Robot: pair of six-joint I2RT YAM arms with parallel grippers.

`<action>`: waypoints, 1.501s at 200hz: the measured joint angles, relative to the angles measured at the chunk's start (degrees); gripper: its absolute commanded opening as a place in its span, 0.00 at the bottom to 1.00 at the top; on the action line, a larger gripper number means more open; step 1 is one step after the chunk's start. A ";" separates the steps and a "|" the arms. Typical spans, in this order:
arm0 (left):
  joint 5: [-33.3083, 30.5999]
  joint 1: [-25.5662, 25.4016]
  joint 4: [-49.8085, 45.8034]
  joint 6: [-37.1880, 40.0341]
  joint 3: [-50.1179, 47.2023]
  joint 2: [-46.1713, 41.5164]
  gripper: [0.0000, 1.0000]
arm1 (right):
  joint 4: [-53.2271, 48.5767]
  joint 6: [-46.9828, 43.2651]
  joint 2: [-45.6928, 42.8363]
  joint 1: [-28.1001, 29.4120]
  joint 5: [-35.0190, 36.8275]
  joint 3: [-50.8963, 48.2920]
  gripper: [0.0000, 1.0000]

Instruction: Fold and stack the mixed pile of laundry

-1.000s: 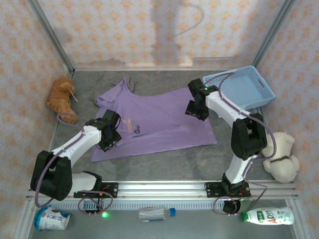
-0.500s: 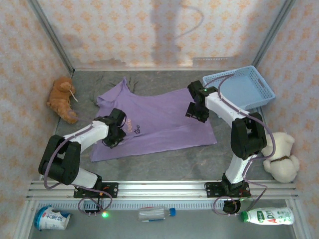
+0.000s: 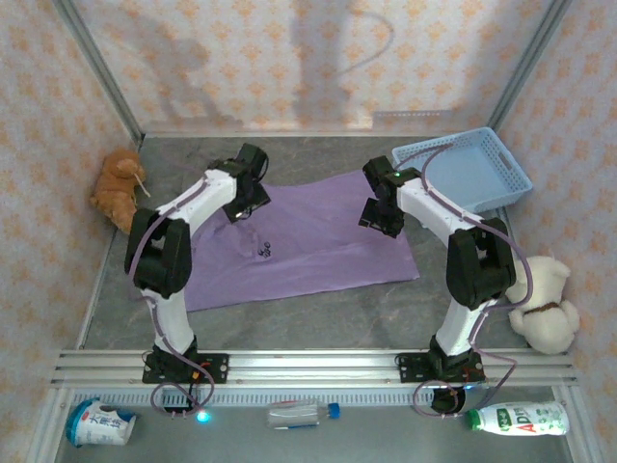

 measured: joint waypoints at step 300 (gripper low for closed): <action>-1.90 16.17 -1.77 23.61 -9.40 0.24 0.13 | 18.97 1.27 23.76 23.10 -17.07 22.97 0.52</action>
